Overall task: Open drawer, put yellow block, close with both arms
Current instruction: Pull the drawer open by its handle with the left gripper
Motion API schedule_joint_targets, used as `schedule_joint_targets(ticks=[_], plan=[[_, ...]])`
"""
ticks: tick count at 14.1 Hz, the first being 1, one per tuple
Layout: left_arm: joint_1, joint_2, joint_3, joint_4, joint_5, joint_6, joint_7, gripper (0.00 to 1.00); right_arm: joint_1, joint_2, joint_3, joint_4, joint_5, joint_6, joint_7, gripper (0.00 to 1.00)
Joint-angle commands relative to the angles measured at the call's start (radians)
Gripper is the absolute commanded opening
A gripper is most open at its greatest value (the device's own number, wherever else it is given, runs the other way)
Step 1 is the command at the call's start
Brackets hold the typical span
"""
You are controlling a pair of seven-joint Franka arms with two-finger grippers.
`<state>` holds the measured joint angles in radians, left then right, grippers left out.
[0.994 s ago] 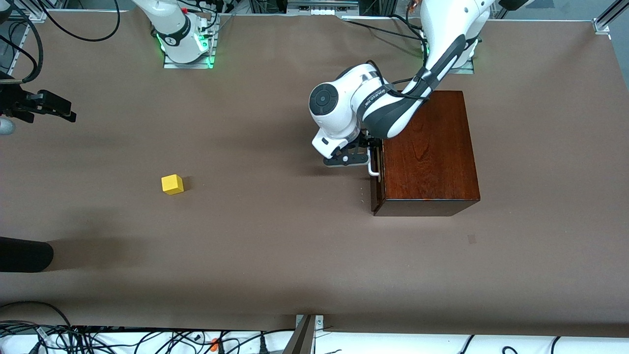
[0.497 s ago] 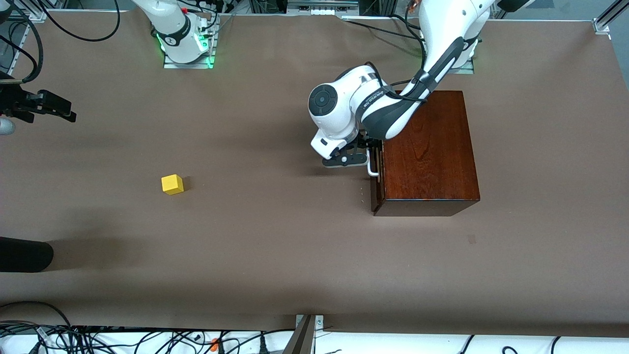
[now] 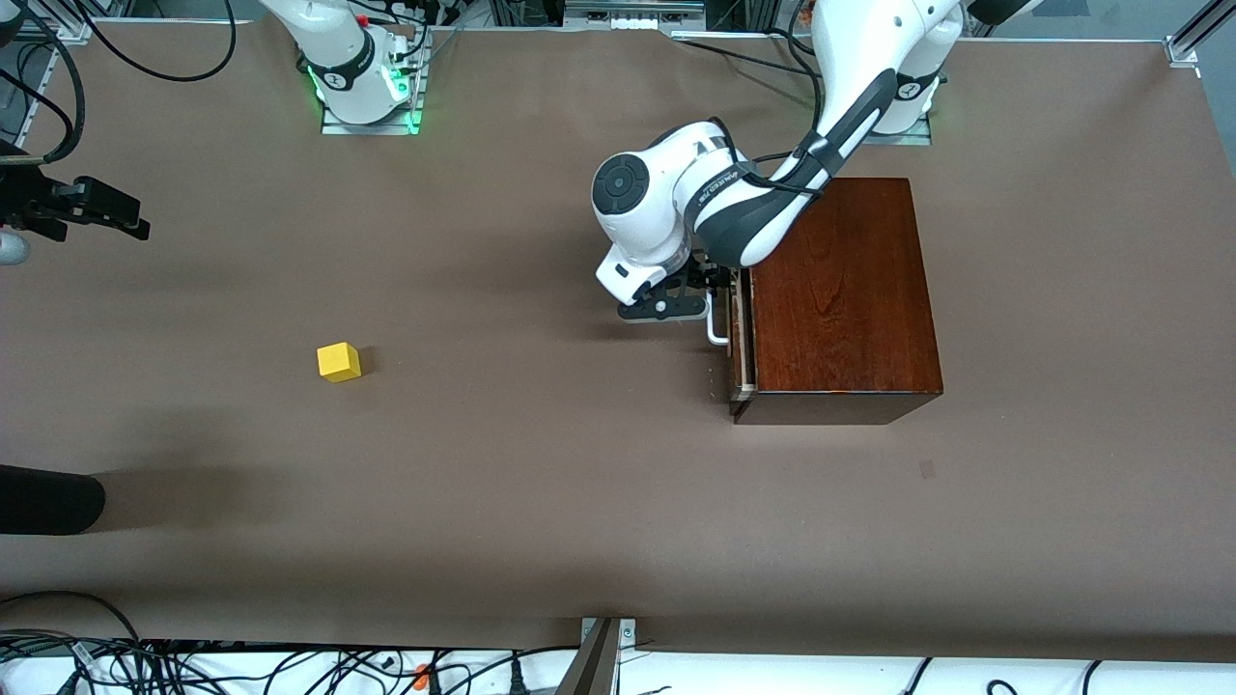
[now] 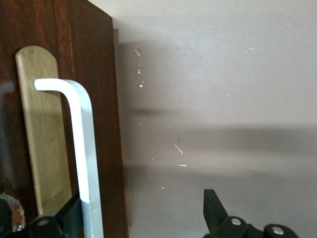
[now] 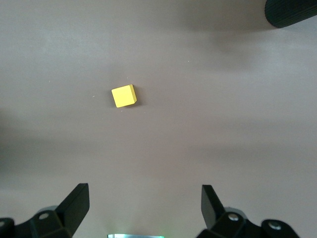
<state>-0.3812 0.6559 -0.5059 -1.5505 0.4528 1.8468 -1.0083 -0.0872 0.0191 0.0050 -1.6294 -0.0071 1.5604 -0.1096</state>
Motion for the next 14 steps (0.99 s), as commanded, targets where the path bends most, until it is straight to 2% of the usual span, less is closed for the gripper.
schedule_joint_targets(ticks=[1,3,9,14], plan=[[-0.064,0.06,-0.005,0.078,0.007,0.017,-0.036,1.0,-0.011,-0.002,0.009,0.002,0.004,-0.005,0.002,1.0],[-0.09,0.088,-0.005,0.13,0.007,0.017,-0.046,1.0,-0.011,-0.002,0.009,0.002,0.004,-0.005,0.002,1.0],[-0.131,0.119,-0.005,0.182,0.006,0.02,-0.059,1.0,-0.011,-0.002,0.009,0.002,0.004,-0.005,0.002,1.0],[-0.156,0.159,-0.006,0.277,-0.006,0.02,-0.059,1.0,-0.011,-0.002,0.009,0.002,0.006,-0.005,0.002,1.0]])
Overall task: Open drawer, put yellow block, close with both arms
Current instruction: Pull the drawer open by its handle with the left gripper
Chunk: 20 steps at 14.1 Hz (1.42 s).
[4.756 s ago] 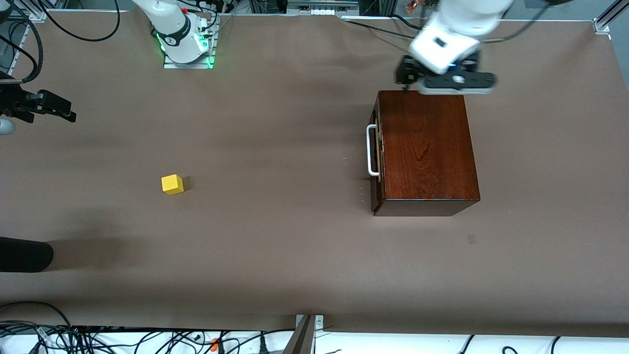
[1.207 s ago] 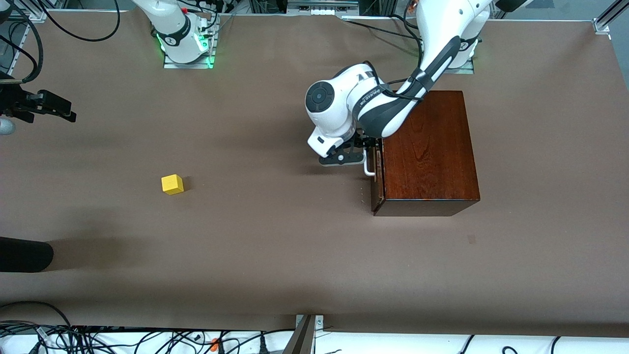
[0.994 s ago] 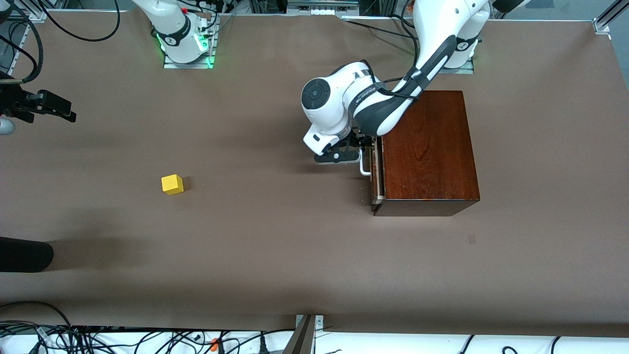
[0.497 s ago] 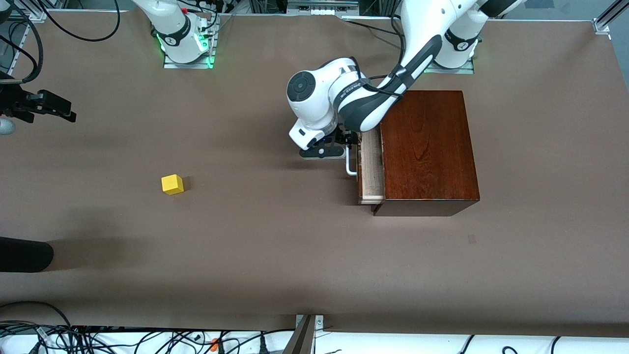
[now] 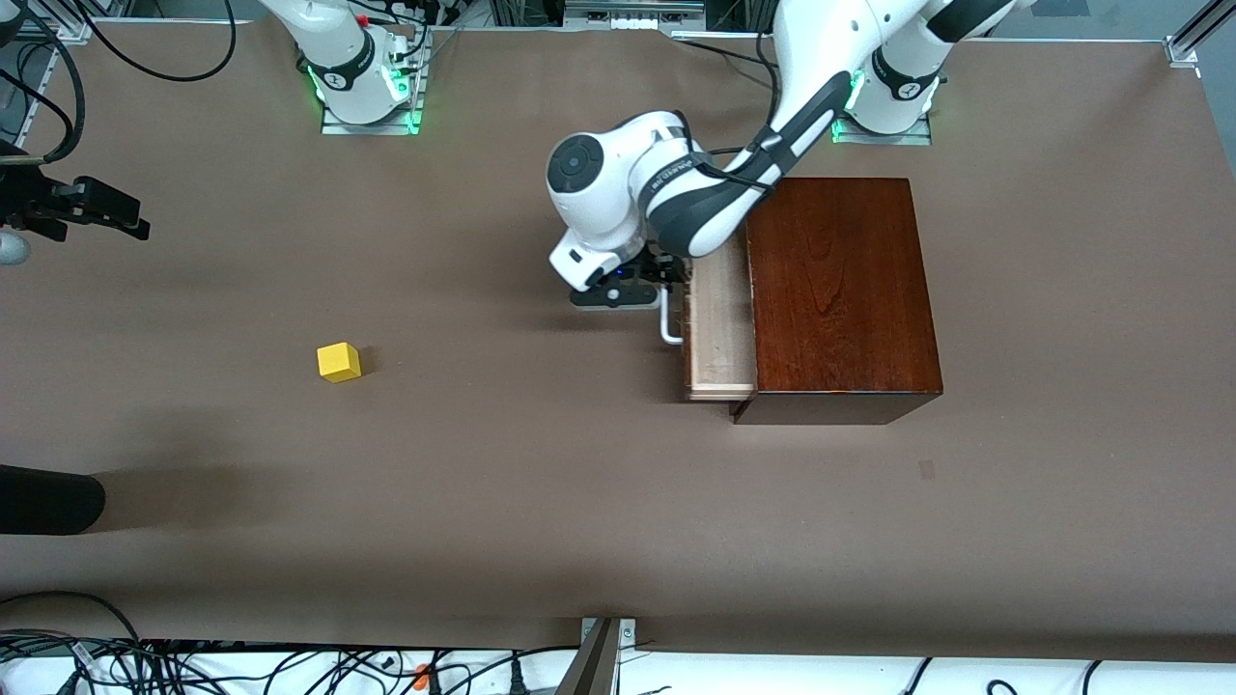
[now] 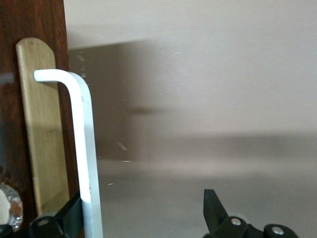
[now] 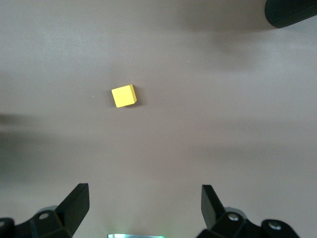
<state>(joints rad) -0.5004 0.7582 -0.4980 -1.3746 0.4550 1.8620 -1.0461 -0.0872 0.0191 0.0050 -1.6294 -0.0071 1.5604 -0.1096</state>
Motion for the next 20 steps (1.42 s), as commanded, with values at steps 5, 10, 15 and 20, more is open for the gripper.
schedule_joint_targets(ticks=[5,10,15,20], plan=[[-0.05,0.063,-0.014,0.103,-0.012,0.071,-0.025,1.0,-0.011,-0.002,0.009,0.003,0.006,-0.005,0.002,1.0],[-0.061,0.064,-0.014,0.114,-0.012,0.103,-0.048,1.0,-0.011,-0.002,0.01,0.002,0.006,-0.003,0.002,1.0],[-0.031,-0.025,-0.02,0.121,-0.064,0.056,-0.037,1.0,-0.011,-0.001,0.009,0.003,0.016,-0.002,0.002,1.0],[0.133,-0.242,-0.024,0.054,-0.235,-0.108,0.104,1.0,0.012,0.044,0.021,0.002,0.044,0.001,0.008,1.0]])
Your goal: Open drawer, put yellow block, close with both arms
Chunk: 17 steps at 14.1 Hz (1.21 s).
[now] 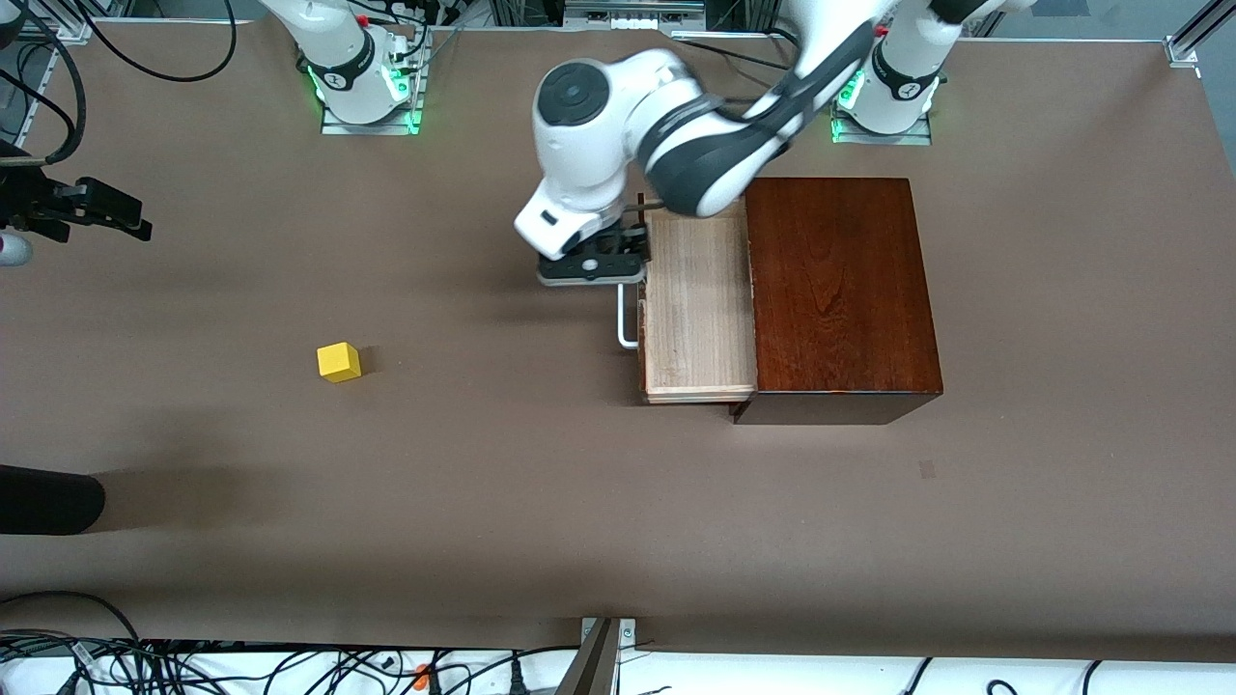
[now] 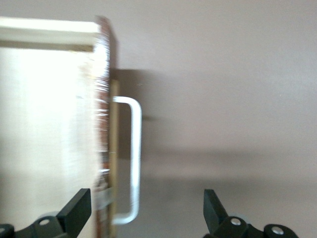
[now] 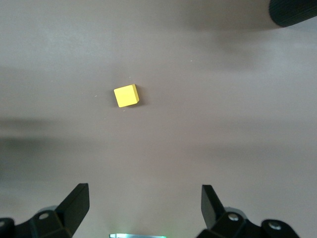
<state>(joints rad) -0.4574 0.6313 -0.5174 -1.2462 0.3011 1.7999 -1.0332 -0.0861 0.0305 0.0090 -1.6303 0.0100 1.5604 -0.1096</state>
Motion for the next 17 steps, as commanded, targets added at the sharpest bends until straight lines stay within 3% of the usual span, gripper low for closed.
schedule_joint_targets(ticks=[1,4,10,14,17], plan=[[0.139,-0.152,-0.004,-0.078,-0.12,-0.089,0.155,1.0,0.031,0.073,0.019,0.003,0.028,0.009,0.01,1.0],[0.259,-0.211,-0.004,-0.079,-0.151,-0.183,0.287,1.0,0.09,0.193,0.022,0.0,0.036,0.058,0.002,1.0],[0.433,-0.298,0.014,-0.084,-0.201,-0.249,0.438,1.0,0.12,0.364,0.023,-0.068,0.03,0.311,-0.021,1.0],[0.422,-0.401,0.221,-0.113,-0.333,-0.329,0.706,1.0,0.129,0.373,0.023,-0.281,0.03,0.629,-0.102,1.0],[0.366,-0.542,0.389,-0.263,-0.369,-0.327,0.889,1.0,0.129,0.381,0.023,-0.432,0.03,0.864,-0.111,1.0]])
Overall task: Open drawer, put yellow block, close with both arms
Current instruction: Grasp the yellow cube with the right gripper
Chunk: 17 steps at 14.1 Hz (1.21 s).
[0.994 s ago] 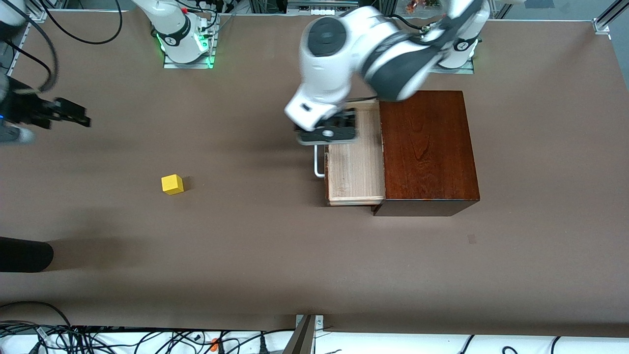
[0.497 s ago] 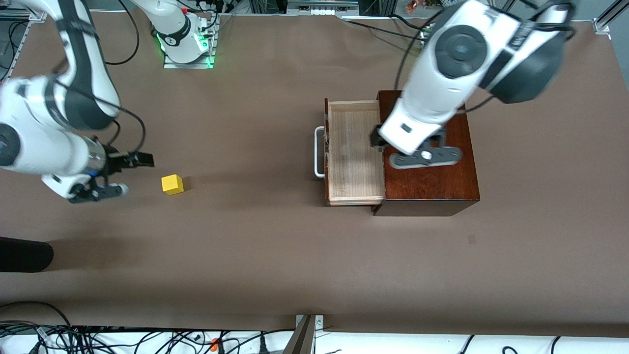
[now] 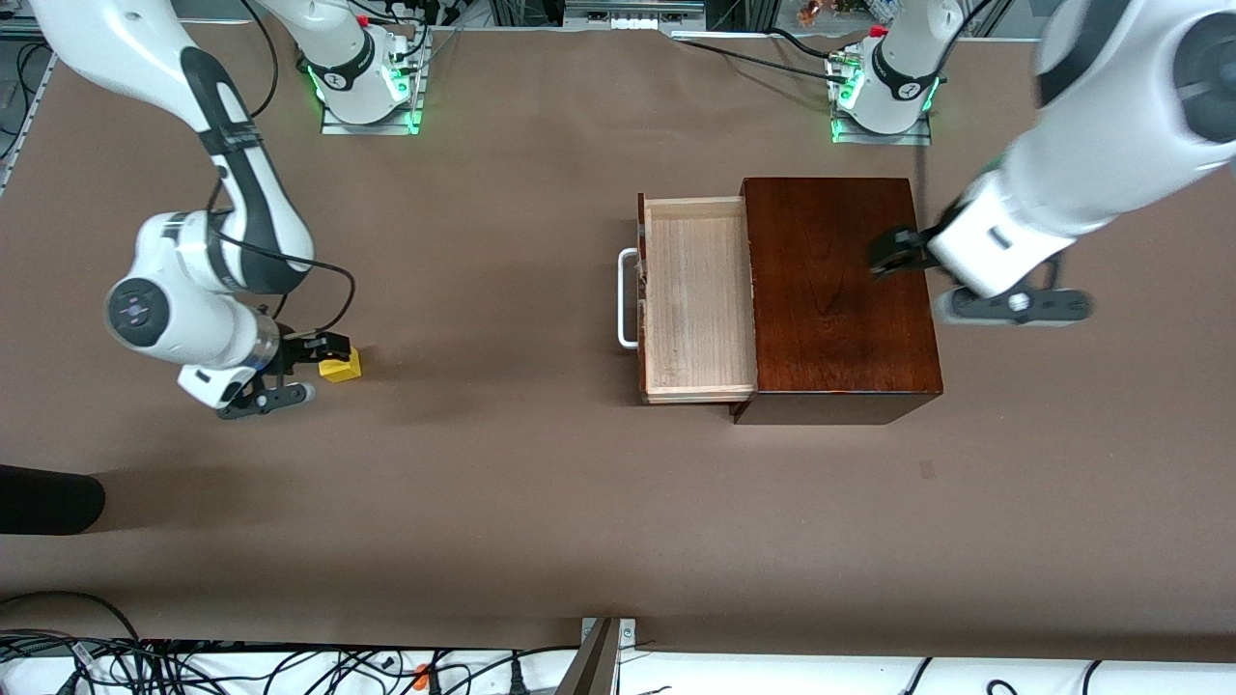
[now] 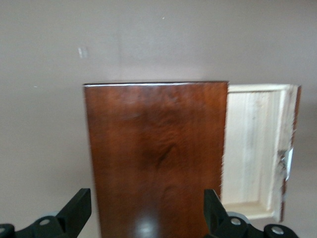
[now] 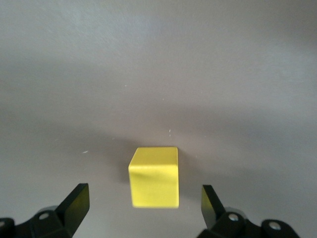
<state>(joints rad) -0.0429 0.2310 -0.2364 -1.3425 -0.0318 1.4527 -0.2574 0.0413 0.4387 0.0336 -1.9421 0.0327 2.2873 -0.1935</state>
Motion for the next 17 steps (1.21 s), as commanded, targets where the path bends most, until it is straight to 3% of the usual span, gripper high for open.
schedule_joint_targets(ticks=[1,3,4,5,6,7,8,12,17], plan=[[-0.069,-0.171,0.161,-0.199,-0.037,0.025,0.169,1.0,0.002,-0.008,-0.001,-0.154,0.007,0.209,-0.04,1.0],[-0.09,-0.194,0.242,-0.219,-0.045,0.021,0.262,1.0,0.002,0.024,-0.001,-0.184,0.009,0.29,-0.069,1.0],[-0.091,-0.199,0.25,-0.221,-0.045,0.02,0.267,1.0,0.002,0.032,-0.001,-0.184,0.009,0.293,-0.069,1.0],[-0.089,-0.199,0.255,-0.218,-0.034,0.02,0.267,1.0,0.002,0.034,-0.001,-0.182,0.009,0.294,-0.069,0.93],[-0.08,-0.199,0.255,-0.216,-0.025,0.021,0.268,1.0,0.002,0.034,-0.001,-0.181,0.009,0.293,-0.069,0.55],[-0.077,-0.199,0.255,-0.213,-0.008,0.023,0.27,1.0,0.002,0.034,-0.001,-0.181,0.009,0.291,-0.07,0.25],[-0.078,-0.199,0.253,-0.211,0.013,0.026,0.27,1.0,0.002,0.034,-0.001,-0.176,0.009,0.29,-0.069,0.16],[-0.071,-0.199,0.255,-0.214,0.027,0.048,0.316,1.0,0.003,0.0,0.006,-0.129,0.009,0.241,-0.064,0.08],[-0.06,-0.199,0.255,-0.21,0.017,0.043,0.316,1.0,0.012,-0.008,0.086,0.159,0.013,-0.196,0.116,0.08]])
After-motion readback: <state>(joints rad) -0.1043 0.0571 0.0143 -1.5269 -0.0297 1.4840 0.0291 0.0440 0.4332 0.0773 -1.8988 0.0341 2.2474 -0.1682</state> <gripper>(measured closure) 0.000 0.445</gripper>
